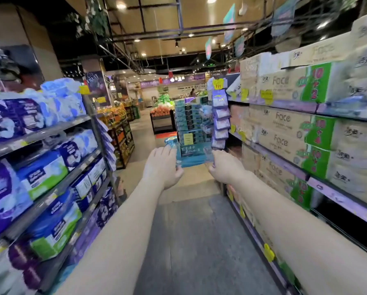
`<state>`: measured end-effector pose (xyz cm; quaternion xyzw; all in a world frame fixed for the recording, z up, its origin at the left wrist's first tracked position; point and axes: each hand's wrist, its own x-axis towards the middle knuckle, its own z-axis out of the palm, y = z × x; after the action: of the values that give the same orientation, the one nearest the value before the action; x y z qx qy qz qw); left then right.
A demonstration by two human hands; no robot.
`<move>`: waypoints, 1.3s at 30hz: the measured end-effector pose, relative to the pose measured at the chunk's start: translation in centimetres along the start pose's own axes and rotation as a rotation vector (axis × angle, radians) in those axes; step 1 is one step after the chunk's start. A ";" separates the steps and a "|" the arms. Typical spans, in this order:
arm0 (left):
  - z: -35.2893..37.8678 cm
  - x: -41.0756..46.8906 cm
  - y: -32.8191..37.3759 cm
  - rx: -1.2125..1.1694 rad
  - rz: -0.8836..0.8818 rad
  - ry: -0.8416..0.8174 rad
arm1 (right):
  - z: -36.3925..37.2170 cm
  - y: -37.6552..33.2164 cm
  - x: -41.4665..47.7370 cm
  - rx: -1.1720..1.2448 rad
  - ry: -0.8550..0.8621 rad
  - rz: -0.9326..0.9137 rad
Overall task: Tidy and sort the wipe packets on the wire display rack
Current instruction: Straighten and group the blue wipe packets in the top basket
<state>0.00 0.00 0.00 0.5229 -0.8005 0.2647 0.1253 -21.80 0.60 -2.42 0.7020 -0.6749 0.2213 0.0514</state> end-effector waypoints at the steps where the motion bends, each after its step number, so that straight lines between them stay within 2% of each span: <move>1: 1.3 2.4 -0.2 0.005 0.008 -0.031 | 0.8 0.7 2.6 0.014 0.006 -0.016; 8: 9.7 19.3 -2.3 -0.043 0.010 -0.026 | 5.5 4.6 22.1 -0.084 -0.008 -0.075; 15: 21.5 32.4 -7.3 -0.053 -0.010 -0.048 | 13.3 6.7 38.7 -0.113 -0.036 -0.129; 21: 33.0 45.8 -13.3 -0.126 -0.016 -0.056 | 19.7 8.3 53.8 -0.059 -0.058 0.006; 27: 41.4 60.4 -17.9 -0.186 0.004 -0.086 | 22.5 11.1 68.6 -0.094 -0.063 0.090; 39: 60.2 87.3 -20.2 -0.177 0.070 -0.040 | 33.6 23.6 95.5 -0.072 -0.045 0.191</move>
<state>-14.00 -107.08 -2.29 0.4867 -0.8408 0.1868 0.1455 -37.42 -102.15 -1.55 0.6368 -0.7474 0.1852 0.0401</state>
